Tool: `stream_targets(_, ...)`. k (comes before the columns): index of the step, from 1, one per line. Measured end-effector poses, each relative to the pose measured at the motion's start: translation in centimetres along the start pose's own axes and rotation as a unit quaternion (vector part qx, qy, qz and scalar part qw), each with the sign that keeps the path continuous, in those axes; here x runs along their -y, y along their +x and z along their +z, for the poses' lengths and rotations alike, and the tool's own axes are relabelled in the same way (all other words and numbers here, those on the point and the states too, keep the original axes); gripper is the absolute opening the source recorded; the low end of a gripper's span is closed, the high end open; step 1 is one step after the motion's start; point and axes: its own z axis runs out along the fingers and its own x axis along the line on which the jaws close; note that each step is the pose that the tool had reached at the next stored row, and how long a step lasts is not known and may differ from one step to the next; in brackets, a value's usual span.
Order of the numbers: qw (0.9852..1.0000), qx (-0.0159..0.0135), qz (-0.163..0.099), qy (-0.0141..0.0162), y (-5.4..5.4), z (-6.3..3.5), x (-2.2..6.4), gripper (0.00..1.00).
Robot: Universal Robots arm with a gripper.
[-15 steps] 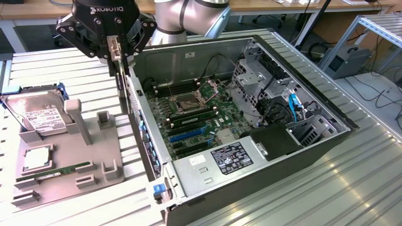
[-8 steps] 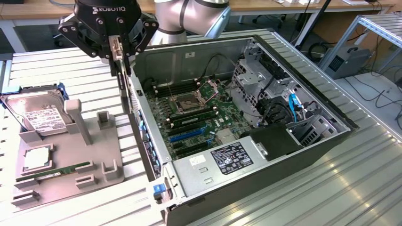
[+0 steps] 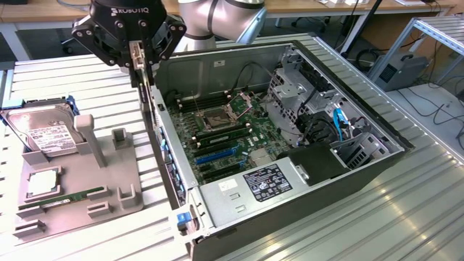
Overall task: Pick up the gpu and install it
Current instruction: 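Pick up the gpu and move the gpu toward the slot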
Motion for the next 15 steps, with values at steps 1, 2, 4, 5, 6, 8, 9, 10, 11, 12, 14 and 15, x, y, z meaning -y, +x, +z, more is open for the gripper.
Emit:
stream_targets(1,1.0,0.0,0.0,0.0,-0.05,0.0,0.0,0.27)
stream_targets(2,1.0,0.0,0.0,0.0,-0.11,0.01,-0.01,0.27)
stream_targets(4,1.0,0.0,0.0,0.0,-0.25,0.01,-0.02,0.27)
stream_targets(5,1.0,0.0,0.0,0.0,-0.29,0.01,-0.02,0.27)
stream_targets(6,1.0,0.0,0.0,0.0,-0.35,0.02,-0.03,0.27)
stream_targets(8,1.0,0.0,0.0,0.0,-0.45,0.02,-0.03,0.27)
stream_targets(9,1.0,0.0,0.0,0.0,-0.51,0.02,-0.04,0.27)
stream_targets(10,1.0,0.0,0.0,0.0,-0.55,0.03,-0.04,0.27)
stream_targets(11,1.0,0.0,0.0,0.0,-0.61,0.03,-0.05,0.27)
stream_targets(12,1.0,0.0,0.0,0.0,-0.65,0.03,-0.05,0.27)
stream_targets(14,1.0,0.0,0.0,0.0,-0.76,0.04,-0.06,0.27)
stream_targets(15,1.0,0.0,0.0,0.0,-0.81,0.03,-0.06,0.27)
